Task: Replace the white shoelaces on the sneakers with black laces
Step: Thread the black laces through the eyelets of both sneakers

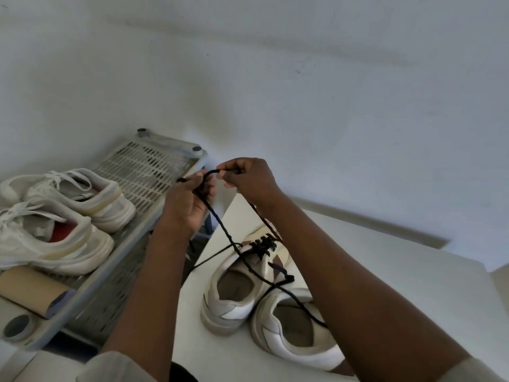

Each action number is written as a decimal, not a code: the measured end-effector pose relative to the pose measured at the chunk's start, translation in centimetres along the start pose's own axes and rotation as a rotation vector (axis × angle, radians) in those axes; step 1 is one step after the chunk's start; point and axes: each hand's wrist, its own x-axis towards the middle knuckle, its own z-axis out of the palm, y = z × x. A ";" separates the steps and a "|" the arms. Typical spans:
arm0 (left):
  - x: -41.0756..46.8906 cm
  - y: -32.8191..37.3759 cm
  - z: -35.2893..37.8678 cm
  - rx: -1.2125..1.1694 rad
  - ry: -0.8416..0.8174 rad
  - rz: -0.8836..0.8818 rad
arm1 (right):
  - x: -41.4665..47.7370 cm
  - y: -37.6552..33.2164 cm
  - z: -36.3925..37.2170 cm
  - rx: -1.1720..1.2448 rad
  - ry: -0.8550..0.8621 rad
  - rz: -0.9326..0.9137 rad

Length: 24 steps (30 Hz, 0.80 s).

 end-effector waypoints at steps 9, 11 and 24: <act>-0.2 -2.7 1.7 0.075 -0.046 0.074 | -10.8 7.2 -13.3 -0.171 0.089 0.197; -0.7 -3.5 2.5 0.154 -0.066 0.077 | -15.1 9.7 -16.3 -0.252 0.061 0.290; -4.7 -11.6 6.4 1.335 -0.341 0.046 | -23.5 14.6 -18.5 -0.508 0.046 0.247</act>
